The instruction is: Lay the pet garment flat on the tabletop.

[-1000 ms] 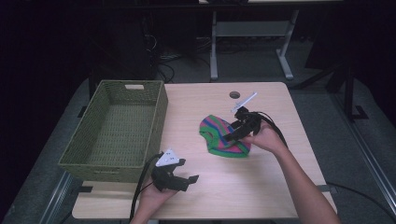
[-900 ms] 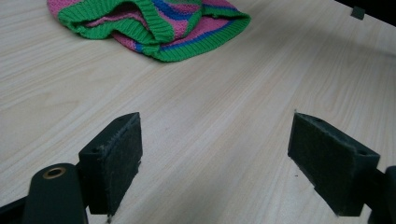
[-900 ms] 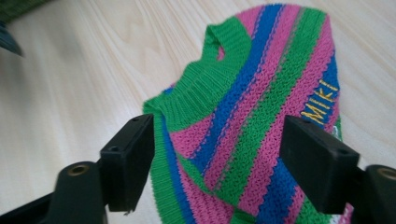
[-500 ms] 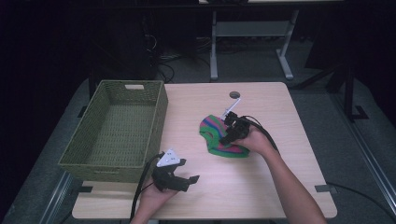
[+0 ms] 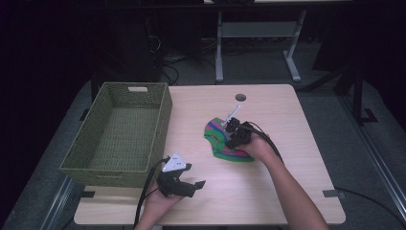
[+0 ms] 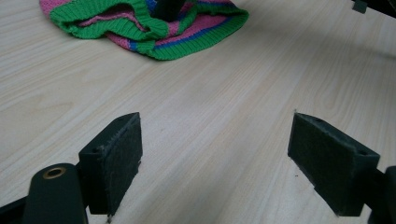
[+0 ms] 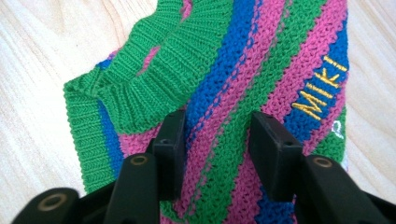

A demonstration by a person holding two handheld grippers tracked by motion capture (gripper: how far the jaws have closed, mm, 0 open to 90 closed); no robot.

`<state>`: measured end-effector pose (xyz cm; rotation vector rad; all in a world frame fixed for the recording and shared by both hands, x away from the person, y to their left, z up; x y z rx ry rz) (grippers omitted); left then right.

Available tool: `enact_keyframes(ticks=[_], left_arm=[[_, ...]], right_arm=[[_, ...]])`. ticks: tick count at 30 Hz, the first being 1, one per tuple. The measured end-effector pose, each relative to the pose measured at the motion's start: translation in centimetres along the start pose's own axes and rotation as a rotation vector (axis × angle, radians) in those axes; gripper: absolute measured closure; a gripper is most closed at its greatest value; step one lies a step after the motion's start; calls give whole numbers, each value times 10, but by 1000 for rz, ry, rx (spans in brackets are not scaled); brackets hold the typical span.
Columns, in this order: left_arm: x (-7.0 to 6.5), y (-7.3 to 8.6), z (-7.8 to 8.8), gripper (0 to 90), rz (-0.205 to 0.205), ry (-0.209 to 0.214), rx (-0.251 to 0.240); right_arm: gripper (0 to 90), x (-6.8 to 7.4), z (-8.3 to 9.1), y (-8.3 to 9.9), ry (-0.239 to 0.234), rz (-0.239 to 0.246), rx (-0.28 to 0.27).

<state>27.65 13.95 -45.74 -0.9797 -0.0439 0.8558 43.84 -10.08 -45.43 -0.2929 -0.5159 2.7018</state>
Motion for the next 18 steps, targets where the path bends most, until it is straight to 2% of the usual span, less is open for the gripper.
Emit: enact_keyframes(ticks=[5,10,14,18], left_arm=[[-1,0,-1,175,1,-1,6],[0,0,0,175,0,-4,6],[1,0,0,175,2,-5,1],[1,1,1,175,-1,-7,6]], right_arm=[[679,0,0,-2,18,4,14],[710,0,0,-1,28,10,10],[754,-2,1,2,35,-6,-11],[769,-4,2,3,22,-15,-25]])
Point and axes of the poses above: each handheld gripper's, and its own axes: z roughly backward along the jaws, y roughly out of its underside, x roughly to its left, the point moved 1 cm from there along -z, roughly forward along the jaws, and after that the axes turned 13 degrees about z, right-handed, at the moved point
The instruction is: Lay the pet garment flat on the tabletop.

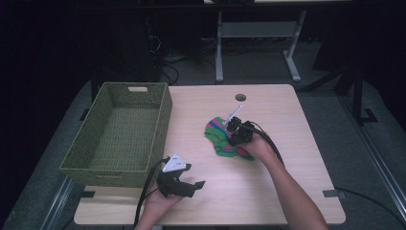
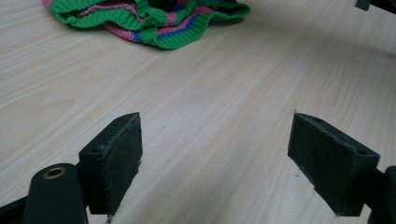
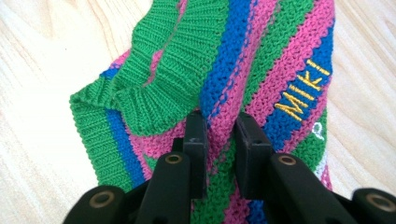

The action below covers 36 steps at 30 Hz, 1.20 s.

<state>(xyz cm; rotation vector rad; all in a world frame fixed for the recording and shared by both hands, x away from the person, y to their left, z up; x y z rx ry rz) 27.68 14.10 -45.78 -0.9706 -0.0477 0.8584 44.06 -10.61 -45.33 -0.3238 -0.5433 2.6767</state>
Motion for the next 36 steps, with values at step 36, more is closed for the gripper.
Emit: enact_keyframes(ticks=[36], left_arm=[[-2,0,0,177,-8,-3,-7]], right_arm=[[781,-17,81,17,-17,-77,-195]])
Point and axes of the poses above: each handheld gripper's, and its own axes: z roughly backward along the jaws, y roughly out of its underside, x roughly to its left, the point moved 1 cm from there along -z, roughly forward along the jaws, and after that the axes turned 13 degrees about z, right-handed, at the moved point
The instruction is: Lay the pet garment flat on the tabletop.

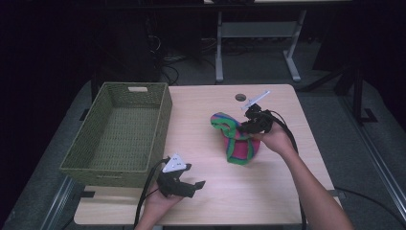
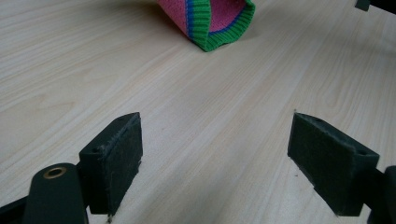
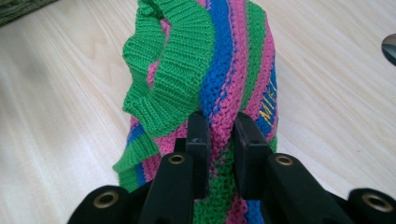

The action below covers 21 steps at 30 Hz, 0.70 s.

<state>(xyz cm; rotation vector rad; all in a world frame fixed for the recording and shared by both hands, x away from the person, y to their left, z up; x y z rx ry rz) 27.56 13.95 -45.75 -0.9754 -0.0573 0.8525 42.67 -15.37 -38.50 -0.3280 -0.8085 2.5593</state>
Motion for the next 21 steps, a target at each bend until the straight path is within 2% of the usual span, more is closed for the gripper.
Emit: enact_keyframes(ticks=[6,15,21], left_arm=[[0,0,1,177,-8,-3,4],[-1,0,2,176,-7,-1,-11],[0,0,4,177,-9,-9,-16]], right_arm=[[781,6,17,-4,0,13,-23],[780,23,43,-12,11,70,-70],[780,33,54,-9,11,98,-83]])
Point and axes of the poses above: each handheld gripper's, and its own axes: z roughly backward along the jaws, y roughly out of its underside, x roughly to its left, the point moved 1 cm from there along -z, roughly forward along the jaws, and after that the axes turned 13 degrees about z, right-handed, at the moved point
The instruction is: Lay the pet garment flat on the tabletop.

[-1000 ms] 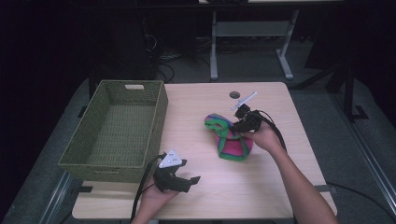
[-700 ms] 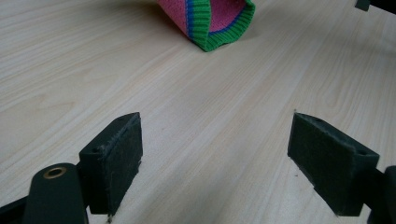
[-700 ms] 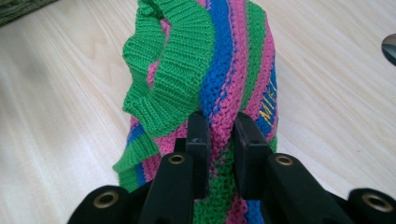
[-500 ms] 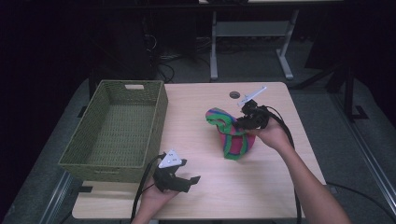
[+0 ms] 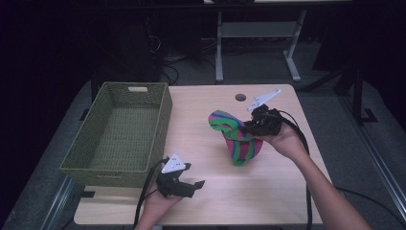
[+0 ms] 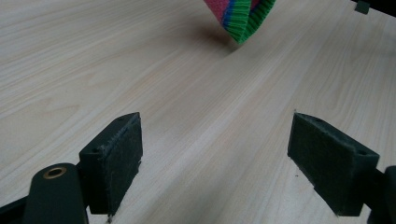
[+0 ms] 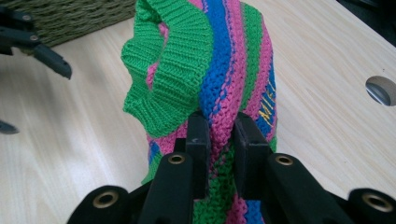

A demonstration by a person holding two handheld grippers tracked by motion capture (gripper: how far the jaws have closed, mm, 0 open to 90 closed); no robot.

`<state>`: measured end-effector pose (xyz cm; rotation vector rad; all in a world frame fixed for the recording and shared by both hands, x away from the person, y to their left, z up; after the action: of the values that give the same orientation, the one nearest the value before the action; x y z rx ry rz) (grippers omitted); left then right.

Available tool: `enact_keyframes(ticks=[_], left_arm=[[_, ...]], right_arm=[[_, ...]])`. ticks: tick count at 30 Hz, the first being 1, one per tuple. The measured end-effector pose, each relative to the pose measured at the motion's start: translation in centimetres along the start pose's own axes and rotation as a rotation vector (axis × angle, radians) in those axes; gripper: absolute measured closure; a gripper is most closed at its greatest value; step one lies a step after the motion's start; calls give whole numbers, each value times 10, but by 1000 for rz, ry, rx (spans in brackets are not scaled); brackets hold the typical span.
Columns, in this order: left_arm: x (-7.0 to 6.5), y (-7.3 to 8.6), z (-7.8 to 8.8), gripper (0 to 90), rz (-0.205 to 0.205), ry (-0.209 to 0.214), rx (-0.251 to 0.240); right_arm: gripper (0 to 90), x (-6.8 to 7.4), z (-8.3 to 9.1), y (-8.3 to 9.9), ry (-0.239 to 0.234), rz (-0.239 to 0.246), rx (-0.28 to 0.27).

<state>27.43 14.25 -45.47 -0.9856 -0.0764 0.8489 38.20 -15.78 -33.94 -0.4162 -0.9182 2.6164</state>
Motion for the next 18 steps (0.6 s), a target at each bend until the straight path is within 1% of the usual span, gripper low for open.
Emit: enact_keyframes(ticks=[2,4,6,7,9,10,14,16,18], left_arm=[[0,0,0,177,2,-2,0],[0,0,2,177,1,-2,-6],[0,0,3,177,2,-1,-15],[0,0,3,177,1,-1,-15],[0,0,3,177,0,-3,-15],[0,0,3,177,1,-3,-17],[0,0,3,177,3,-1,-16],[0,0,3,177,4,-2,-14],[0,0,3,177,2,-1,-11]], right_arm=[[779,4,4,0,1,13,-5],[780,8,7,1,-6,21,-21],[780,12,11,2,-10,19,-34],[779,15,14,3,-16,10,-41],[779,19,17,5,-15,16,-47],[779,22,19,7,-19,11,-49],[778,32,22,14,-35,12,-52],[778,39,21,20,-42,1,-56],[777,41,20,21,-46,-2,-56]])
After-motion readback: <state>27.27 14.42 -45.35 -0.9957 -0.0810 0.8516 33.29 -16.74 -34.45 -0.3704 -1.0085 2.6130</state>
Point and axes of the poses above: each handheld gripper's, and its own axes: z roughly backward along the jaws, y roughly out of its underside, x roughly to its left, the point moved 1 cm from there along -z, roughly forward along the jaws, and after that the axes turned 13 degrees about z, right-handed, at the moved point
